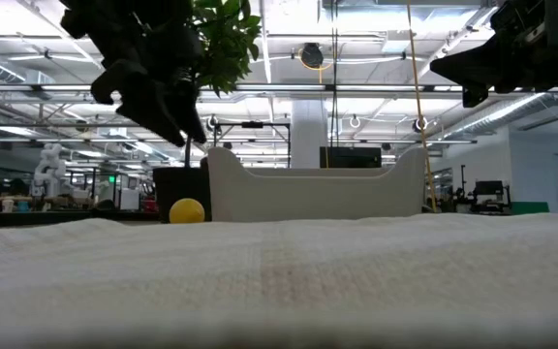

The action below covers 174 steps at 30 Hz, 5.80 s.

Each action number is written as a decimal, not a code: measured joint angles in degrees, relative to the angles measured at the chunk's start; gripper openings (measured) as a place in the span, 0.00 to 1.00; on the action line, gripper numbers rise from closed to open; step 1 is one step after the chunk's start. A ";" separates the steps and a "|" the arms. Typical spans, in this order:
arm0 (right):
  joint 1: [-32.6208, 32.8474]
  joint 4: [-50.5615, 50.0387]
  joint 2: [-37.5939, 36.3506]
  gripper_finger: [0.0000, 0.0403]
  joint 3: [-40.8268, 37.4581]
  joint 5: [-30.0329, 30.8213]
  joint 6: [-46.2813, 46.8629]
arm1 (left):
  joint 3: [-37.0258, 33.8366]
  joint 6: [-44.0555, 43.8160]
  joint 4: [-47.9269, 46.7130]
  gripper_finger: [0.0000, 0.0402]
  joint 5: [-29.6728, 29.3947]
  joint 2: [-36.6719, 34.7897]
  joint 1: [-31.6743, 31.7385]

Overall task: Pick and placing Produce into tupperware
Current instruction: Put the yellow lemon into the gray basket

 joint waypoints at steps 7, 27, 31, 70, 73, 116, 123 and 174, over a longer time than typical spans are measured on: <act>0.00 -0.01 0.58 0.00 -0.02 0.20 0.00 | -0.11 0.67 0.81 0.79 2.98 6.87 -0.01; 0.00 -0.35 2.64 0.00 -0.02 0.29 -1.96 | -0.04 17.00 1.17 0.81 4.04 11.33 1.38; 0.00 -0.28 2.64 0.00 -0.02 0.45 -2.14 | 0.04 18.42 1.93 0.80 4.13 11.65 2.32; 0.02 0.11 3.45 0.00 -0.02 0.52 -2.36 | 0.00 20.16 2.02 0.55 5.04 20.10 4.63; 0.00 0.11 3.45 0.00 -0.02 0.52 -2.36 | 0.00 20.01 2.13 0.48 4.68 20.10 4.66; 0.00 0.11 3.41 0.00 -0.02 0.46 -1.97 | -1.33 5.69 -3.84 0.54 21.28 -17.14 6.95; 0.02 0.11 3.43 0.00 -0.02 0.46 -1.97 | -6.03 1.22 -0.68 0.48 22.89 -19.33 6.84; 0.02 0.23 3.43 0.00 -0.02 0.46 -1.92 | -19.01 -11.58 41.21 0.52 20.40 -15.76 0.94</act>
